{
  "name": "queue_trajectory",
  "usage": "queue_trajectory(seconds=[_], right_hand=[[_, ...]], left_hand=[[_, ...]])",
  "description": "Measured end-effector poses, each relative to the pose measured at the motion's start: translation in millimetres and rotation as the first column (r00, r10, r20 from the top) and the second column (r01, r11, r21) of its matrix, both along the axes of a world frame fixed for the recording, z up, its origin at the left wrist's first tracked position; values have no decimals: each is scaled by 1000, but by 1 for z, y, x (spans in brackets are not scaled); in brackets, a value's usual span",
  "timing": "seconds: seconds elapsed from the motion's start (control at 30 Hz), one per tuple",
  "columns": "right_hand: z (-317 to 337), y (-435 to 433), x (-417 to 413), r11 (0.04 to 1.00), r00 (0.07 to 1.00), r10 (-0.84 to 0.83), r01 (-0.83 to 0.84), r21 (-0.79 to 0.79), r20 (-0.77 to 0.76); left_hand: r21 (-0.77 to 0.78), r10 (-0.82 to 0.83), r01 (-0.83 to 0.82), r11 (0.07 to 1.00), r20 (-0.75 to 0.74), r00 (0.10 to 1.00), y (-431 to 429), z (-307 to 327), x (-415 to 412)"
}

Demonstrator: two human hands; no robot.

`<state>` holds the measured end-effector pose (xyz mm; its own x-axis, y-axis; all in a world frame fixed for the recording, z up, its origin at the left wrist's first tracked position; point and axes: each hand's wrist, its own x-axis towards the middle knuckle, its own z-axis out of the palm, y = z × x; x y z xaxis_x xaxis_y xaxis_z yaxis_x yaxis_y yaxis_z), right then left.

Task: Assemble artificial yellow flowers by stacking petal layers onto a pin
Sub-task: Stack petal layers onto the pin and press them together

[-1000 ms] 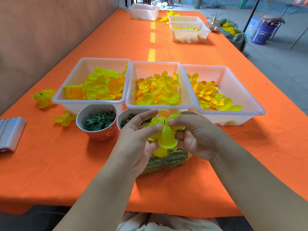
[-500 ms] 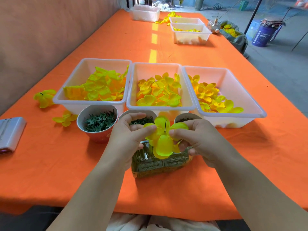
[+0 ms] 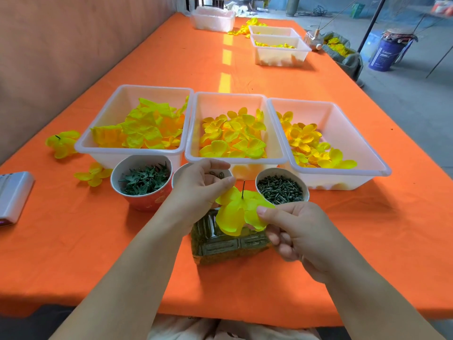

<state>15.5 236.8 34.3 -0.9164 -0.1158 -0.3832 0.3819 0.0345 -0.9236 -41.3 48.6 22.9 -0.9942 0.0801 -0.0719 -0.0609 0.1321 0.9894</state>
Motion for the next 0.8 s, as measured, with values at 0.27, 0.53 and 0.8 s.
queue_trajectory(seconds=[0.27, 0.53, 0.8], right_hand=[[-9, -10, 14, 997, 998, 51, -50, 53, -21], [-11, -6, 13, 994, 998, -63, 62, -90, 1], [-16, -13, 11, 943, 968, -250, 251, -218, 33]], left_hand=[[-84, 3, -10, 996, -79, 997, 6, -3, -4], [-108, 40, -54, 993, -125, 991, 2, -4, -2], [-137, -3, -20, 990, -162, 987, 1, -9, -3]])
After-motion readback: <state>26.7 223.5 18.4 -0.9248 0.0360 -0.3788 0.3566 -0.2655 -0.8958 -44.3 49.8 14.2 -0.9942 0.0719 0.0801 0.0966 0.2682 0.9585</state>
